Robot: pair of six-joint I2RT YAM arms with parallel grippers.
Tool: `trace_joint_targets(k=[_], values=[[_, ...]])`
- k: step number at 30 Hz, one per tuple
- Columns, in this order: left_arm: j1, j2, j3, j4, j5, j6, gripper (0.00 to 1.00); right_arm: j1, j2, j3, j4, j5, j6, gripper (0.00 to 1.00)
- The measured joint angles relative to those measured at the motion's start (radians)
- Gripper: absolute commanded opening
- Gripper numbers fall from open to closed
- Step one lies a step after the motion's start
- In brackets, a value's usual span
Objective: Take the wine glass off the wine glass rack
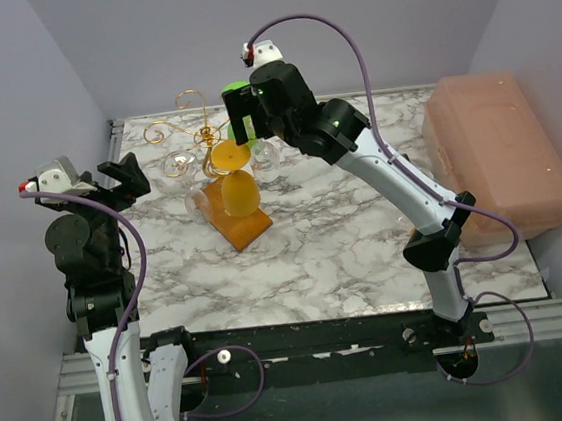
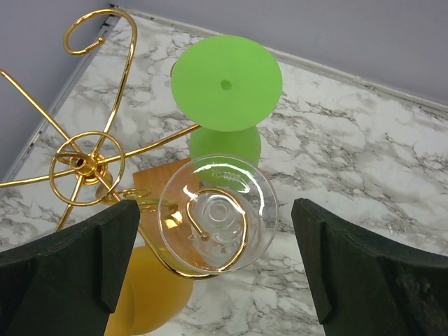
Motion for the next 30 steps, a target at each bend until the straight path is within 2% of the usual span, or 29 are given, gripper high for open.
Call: trace_joint_targets(k=[14, 19, 24, 30], values=[[0.013, 0.0, 0.0, 0.0, 0.0, 0.0, 0.96, 0.011, 0.026, 0.0, 0.021, 0.035, -0.019, 0.97], [0.019, 0.0, 0.0, 0.0, 0.0, -0.001, 0.96, 0.011, 0.034, -0.002, 0.021, 0.046, -0.019, 0.9], [0.02, 0.003, 0.0, 0.0, 0.0, -0.003, 0.96, 0.011, 0.035, -0.009, 0.021, 0.048, -0.019, 0.74], [0.027, 0.007, 0.0, 0.0, 0.002, -0.005, 0.96, 0.012, 0.035, -0.011, 0.022, 0.051, -0.02, 0.68]])
